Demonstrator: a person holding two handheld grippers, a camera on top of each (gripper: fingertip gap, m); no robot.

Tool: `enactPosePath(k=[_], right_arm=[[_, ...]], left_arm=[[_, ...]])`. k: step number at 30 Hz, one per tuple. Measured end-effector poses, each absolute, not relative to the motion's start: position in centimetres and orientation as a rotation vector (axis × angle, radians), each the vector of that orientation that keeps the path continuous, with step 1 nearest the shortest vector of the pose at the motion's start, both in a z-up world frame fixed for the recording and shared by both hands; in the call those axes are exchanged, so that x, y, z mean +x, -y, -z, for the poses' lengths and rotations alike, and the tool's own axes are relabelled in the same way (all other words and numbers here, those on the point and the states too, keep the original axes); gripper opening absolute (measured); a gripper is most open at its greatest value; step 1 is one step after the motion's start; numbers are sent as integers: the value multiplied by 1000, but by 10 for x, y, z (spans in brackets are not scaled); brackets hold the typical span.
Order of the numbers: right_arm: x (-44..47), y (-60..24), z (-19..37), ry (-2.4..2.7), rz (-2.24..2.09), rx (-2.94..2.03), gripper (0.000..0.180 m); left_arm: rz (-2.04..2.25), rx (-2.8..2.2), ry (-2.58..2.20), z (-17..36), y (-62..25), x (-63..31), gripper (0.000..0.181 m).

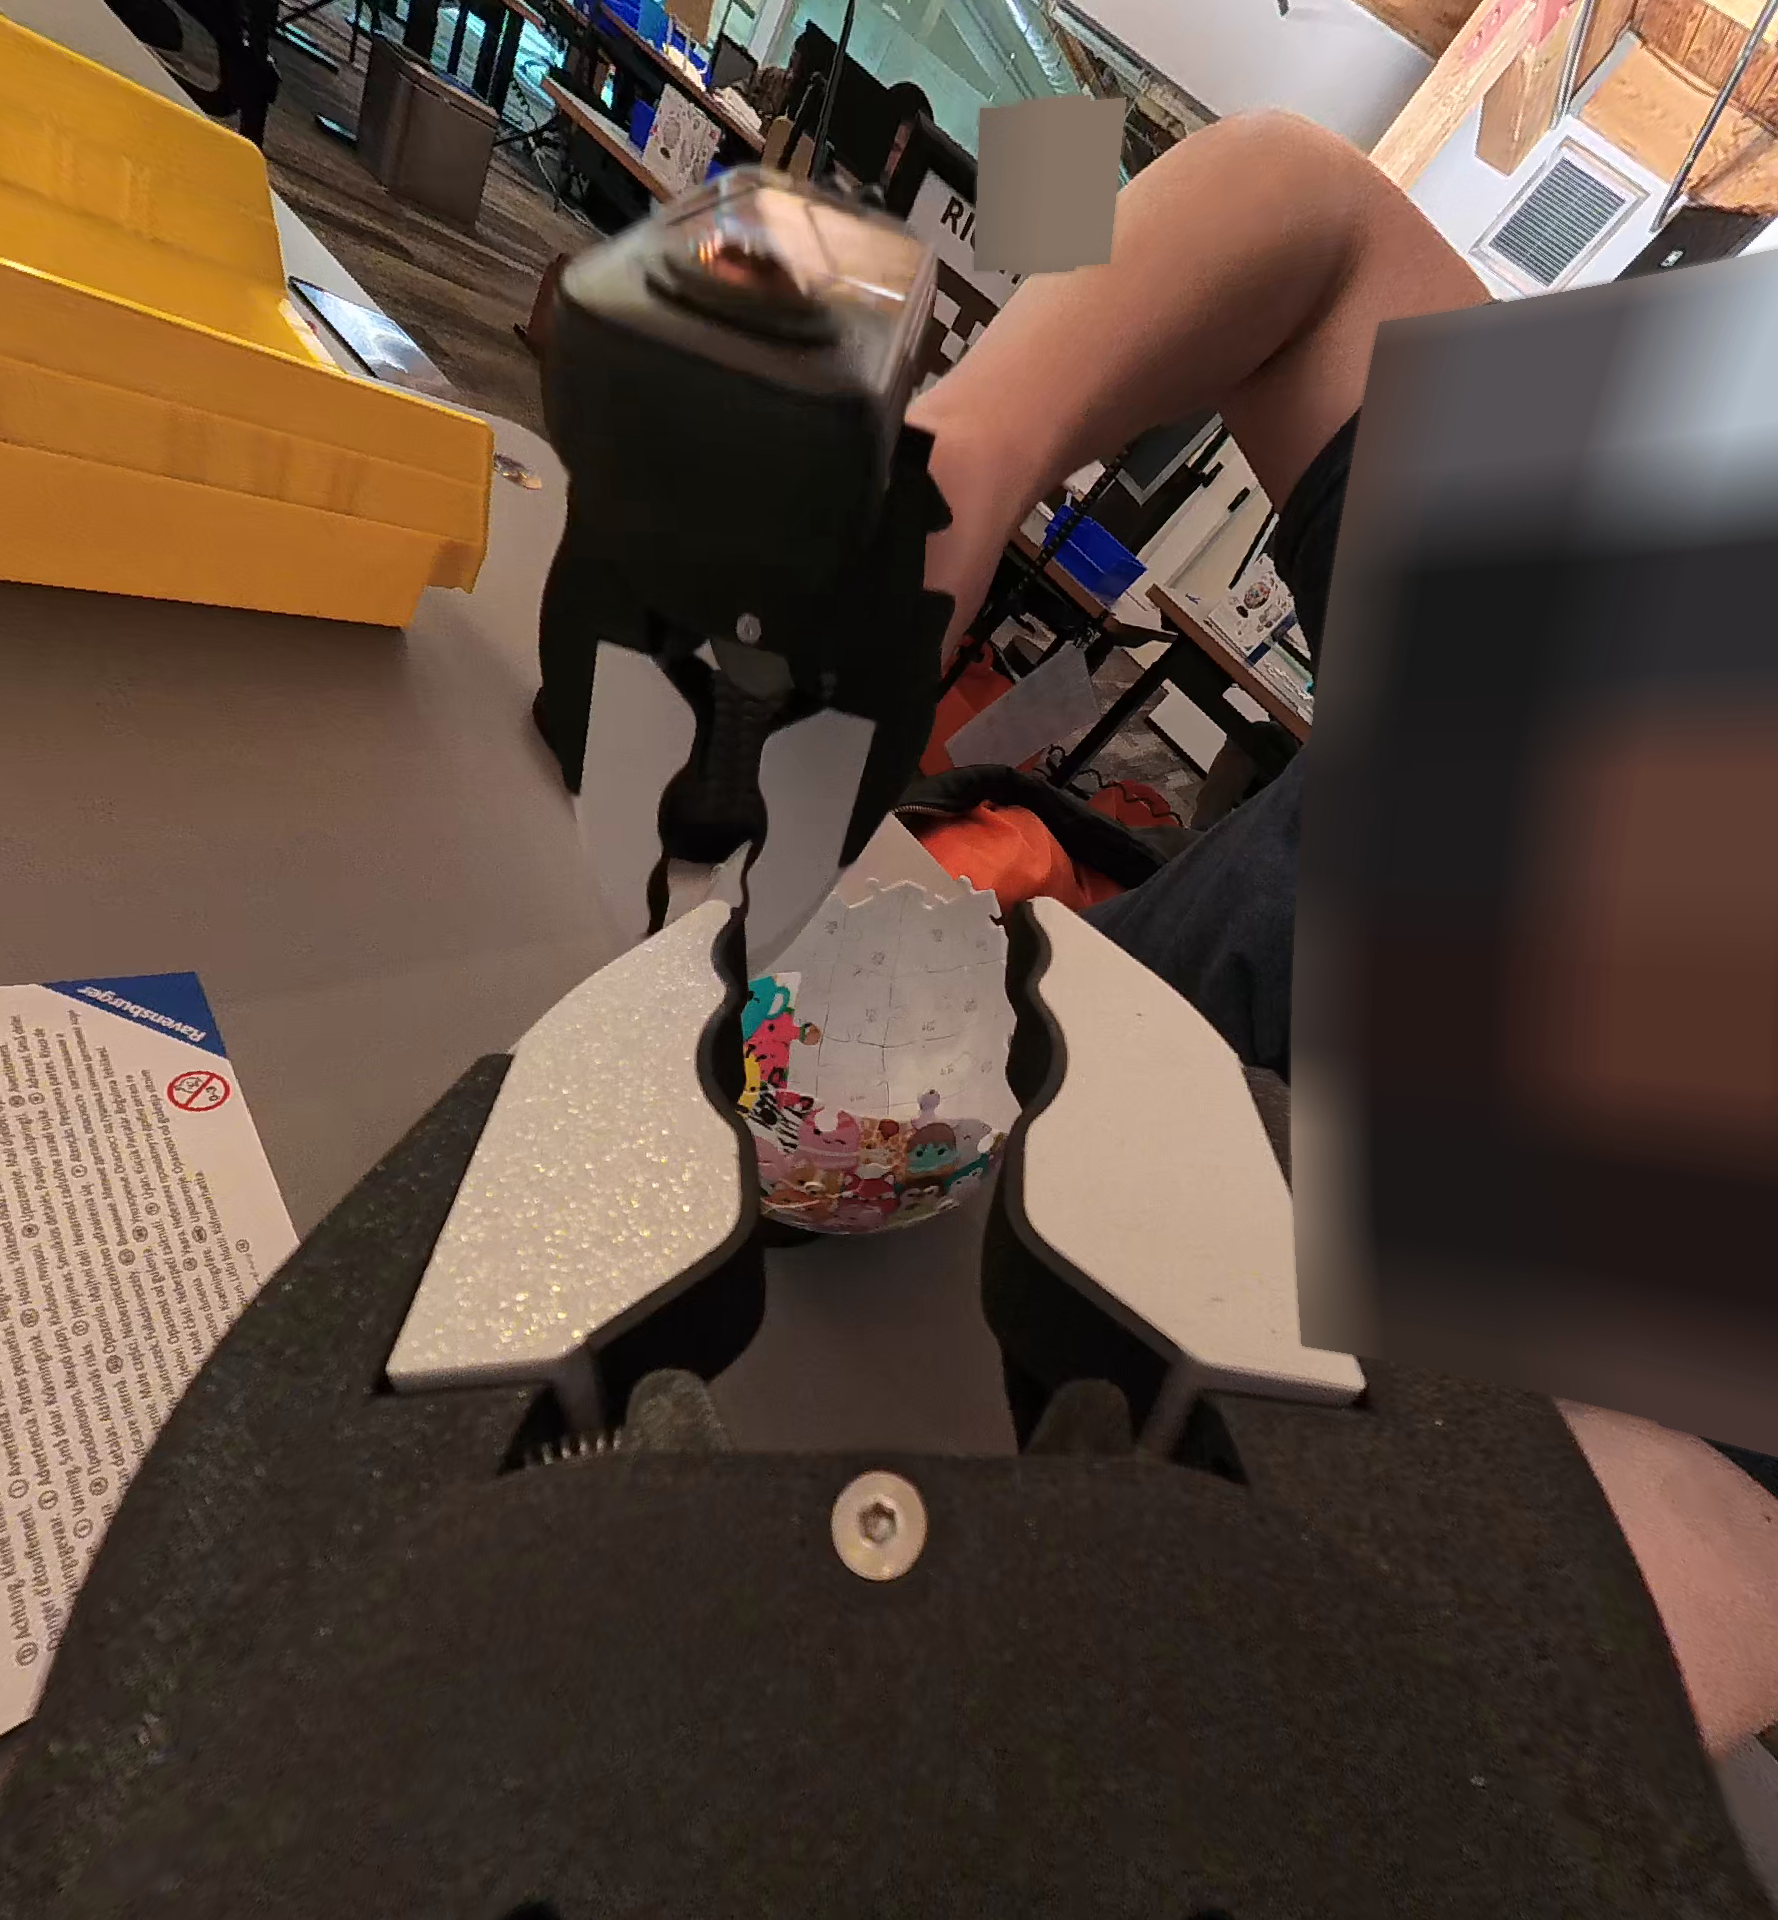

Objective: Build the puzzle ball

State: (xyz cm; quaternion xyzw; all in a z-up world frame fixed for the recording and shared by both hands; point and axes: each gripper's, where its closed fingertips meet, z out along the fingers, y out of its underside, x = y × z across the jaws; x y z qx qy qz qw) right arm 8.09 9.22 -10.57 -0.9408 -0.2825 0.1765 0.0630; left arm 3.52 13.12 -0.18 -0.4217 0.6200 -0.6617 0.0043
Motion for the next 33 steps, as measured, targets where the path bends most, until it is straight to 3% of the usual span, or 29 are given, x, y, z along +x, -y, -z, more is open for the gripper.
enactPosePath(k=[18, 27, 33], right_arm=[[93, -78, 120, 807, -577, -3022, 4], [92, -87, 117, 817, -532, -2965, 23], [87, -94, 114, 833, -528, -2900, 5]], left_arm=[[2072, -1327, -1946, 3, -131, 35, 47], [2074, -1323, -1942, 2, -132, 35, 47], [2074, -1320, -1945, 2, -131, 35, 47]])
